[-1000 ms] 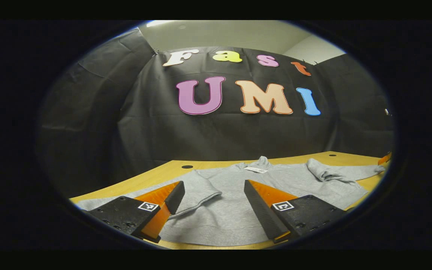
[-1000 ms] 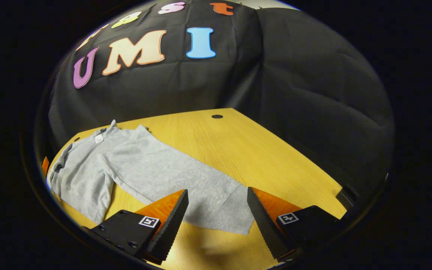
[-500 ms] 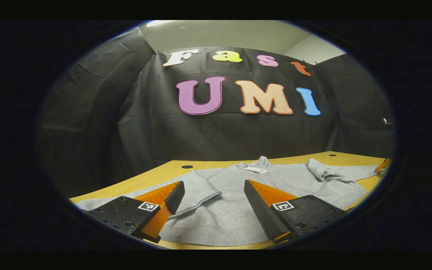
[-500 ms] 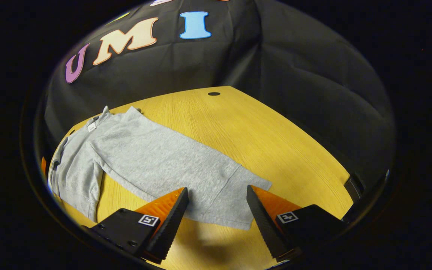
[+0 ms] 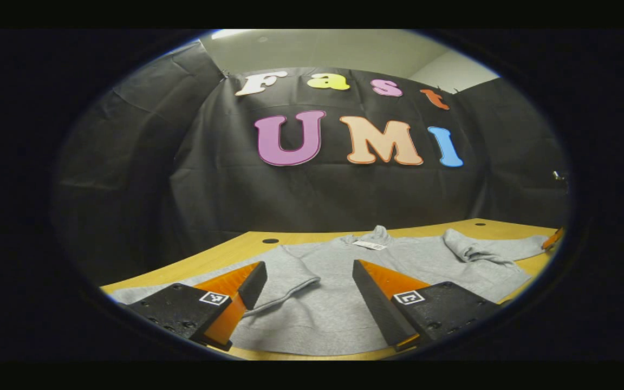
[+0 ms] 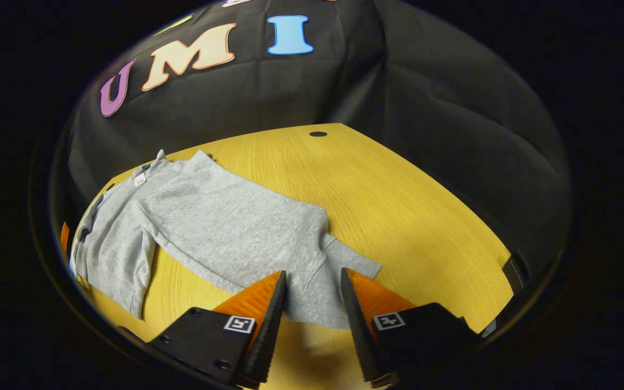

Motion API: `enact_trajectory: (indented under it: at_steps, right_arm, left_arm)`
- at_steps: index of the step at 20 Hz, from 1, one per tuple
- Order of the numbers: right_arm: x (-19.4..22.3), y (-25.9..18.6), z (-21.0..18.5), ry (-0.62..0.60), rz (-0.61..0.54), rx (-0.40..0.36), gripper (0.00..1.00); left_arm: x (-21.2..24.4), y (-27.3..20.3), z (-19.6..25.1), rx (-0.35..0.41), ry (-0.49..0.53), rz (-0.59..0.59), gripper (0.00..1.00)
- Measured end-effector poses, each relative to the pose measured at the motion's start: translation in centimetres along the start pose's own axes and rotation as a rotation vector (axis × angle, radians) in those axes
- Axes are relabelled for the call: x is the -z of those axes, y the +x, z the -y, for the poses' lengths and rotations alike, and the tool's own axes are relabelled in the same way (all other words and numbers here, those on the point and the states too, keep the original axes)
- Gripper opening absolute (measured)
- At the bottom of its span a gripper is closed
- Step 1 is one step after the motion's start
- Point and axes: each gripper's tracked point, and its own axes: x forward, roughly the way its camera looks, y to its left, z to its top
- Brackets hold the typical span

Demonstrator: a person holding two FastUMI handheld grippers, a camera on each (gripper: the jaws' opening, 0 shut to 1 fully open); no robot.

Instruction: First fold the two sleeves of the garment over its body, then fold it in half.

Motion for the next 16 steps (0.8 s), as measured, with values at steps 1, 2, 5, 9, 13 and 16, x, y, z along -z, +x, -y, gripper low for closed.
enact_trajectory:
  at_steps: [1, 2, 5, 9, 13, 16]
  right_arm:
    - [0.0, 0.0, -0.2, -0.007, 0.001, -0.005, 0.55]
    - [0.0, 0.1, -0.5, -0.008, -0.002, -0.015, 0.51]
    - [-0.1, 0.0, -0.9, -0.009, -0.008, -0.019, 0.22]
    - [-0.2, 0.2, -1.1, 0.022, -0.015, -0.022, 0.1]
    - [-0.3, 0.1, -1.1, 0.089, -0.006, -0.039, 0.04]
    - [-1.2, -0.1, -2.1, 0.114, 0.005, -0.07, 0.04]
  left_arm:
    - [0.0, 0.0, 0.0, 0.0, 0.0, 0.0, 0.94]
    - [0.0, 0.0, 0.0, 0.0, 0.0, 0.0, 0.94]
    - [0.1, 0.0, 0.0, 0.0, 0.0, 0.0, 0.94]
    - [0.0, -0.1, 0.0, 0.001, 0.0, 0.0, 0.94]
    - [0.1, -0.1, 0.0, 0.001, 0.0, -0.001, 0.94]
    - [0.1, -0.2, 0.0, 0.001, 0.0, -0.001, 0.94]
